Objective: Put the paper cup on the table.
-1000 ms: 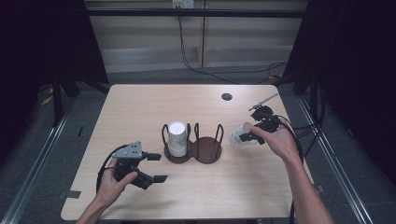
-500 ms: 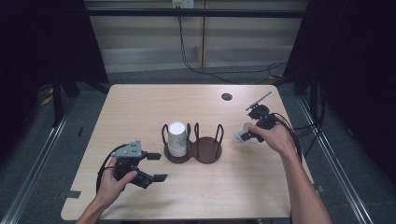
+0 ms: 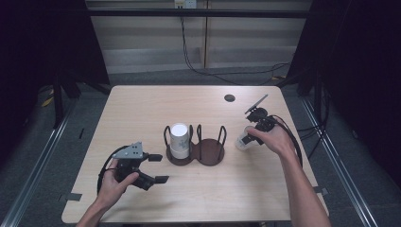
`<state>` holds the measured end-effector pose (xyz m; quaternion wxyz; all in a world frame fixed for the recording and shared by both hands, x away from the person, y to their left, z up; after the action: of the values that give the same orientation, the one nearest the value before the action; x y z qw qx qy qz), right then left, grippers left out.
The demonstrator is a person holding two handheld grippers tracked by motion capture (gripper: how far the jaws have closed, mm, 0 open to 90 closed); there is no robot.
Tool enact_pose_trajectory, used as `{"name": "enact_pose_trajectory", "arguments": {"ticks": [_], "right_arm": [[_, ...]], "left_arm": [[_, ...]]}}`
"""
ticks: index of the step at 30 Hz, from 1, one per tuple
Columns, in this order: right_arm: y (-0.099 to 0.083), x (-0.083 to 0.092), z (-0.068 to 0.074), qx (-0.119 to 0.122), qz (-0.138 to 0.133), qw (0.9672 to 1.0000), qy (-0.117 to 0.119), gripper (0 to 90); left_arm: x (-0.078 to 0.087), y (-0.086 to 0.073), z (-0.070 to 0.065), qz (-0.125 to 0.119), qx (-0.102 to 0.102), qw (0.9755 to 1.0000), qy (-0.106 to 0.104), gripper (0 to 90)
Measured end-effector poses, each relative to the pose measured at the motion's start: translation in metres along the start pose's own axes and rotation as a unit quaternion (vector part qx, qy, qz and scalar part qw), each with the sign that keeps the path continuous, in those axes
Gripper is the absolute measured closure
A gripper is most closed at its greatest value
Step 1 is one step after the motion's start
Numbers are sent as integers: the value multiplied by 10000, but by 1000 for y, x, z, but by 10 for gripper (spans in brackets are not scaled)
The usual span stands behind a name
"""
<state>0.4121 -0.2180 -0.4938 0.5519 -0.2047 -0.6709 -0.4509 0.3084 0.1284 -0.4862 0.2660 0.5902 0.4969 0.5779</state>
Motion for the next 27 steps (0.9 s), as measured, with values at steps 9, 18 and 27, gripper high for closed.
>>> {"name": "enact_pose_trajectory", "arguments": {"ticks": [9,18,27], "right_arm": [[9,-6,2,12,-178,9998,-101,203],[11,-10,4,-72,-238,9997,-79,182],[13,-11,3,-271,-441,9986,-97,142]], "left_arm": [[0,1,-1,-49,39,10000,-31,159],[2,1,0,-42,13,10000,0,159],[4,2,3,-76,42,10000,42,159]]}}
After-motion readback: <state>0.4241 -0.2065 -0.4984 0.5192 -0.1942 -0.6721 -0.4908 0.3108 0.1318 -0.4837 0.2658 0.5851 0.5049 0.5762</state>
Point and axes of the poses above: each handheld gripper's, and its own axes: x roughly backward along the jaws, y roughly out of its top, z roughly to its left, the point moved 8 cm from there along -x, roughly forward along the jaws, and after that the axes turned 4 degrees about -z, right-handed, at the moved point
